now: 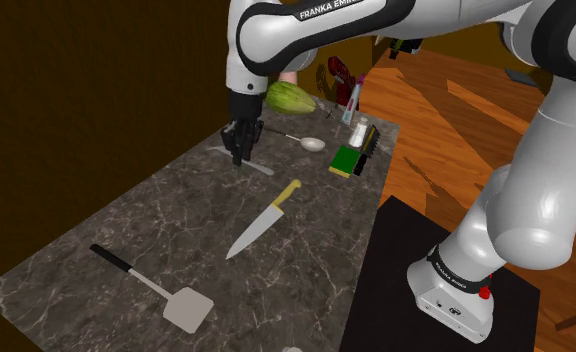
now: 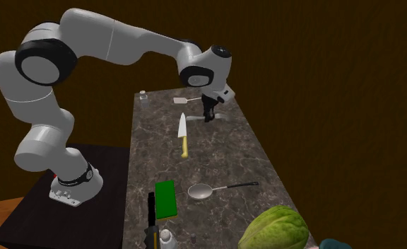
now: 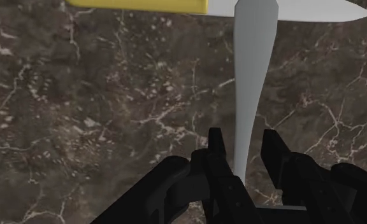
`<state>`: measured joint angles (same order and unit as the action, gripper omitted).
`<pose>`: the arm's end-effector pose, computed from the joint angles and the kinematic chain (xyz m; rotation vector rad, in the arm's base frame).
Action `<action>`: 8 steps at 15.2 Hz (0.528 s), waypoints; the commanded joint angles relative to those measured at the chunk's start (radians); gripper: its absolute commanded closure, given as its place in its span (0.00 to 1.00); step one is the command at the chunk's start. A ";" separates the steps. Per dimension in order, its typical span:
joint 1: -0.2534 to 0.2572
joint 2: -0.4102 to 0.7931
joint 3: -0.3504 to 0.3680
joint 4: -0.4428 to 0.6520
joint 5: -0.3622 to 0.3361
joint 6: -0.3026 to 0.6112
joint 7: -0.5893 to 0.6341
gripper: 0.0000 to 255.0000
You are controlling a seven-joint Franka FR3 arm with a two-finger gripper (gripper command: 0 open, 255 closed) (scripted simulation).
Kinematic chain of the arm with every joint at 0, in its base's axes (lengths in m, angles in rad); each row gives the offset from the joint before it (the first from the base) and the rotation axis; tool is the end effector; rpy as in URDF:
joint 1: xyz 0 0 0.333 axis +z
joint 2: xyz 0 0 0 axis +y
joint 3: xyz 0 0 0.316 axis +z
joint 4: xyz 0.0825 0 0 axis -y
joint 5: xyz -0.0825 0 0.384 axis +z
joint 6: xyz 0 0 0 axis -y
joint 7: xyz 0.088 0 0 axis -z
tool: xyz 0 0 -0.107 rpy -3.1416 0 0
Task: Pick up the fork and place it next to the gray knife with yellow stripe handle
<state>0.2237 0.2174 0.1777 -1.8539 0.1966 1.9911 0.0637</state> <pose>0.5539 0.2427 0.4016 -2.9226 -0.3636 0.1852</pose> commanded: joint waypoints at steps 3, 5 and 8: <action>-0.041 -0.034 -0.026 -0.031 0.005 -0.017 -0.066 1.00; -0.068 -0.051 -0.045 -0.050 0.006 -0.024 -0.111 1.00; -0.108 -0.069 -0.074 -0.069 0.004 -0.035 -0.178 1.00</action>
<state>0.1284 0.1559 0.1130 -1.9245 0.2019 1.9683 -0.0938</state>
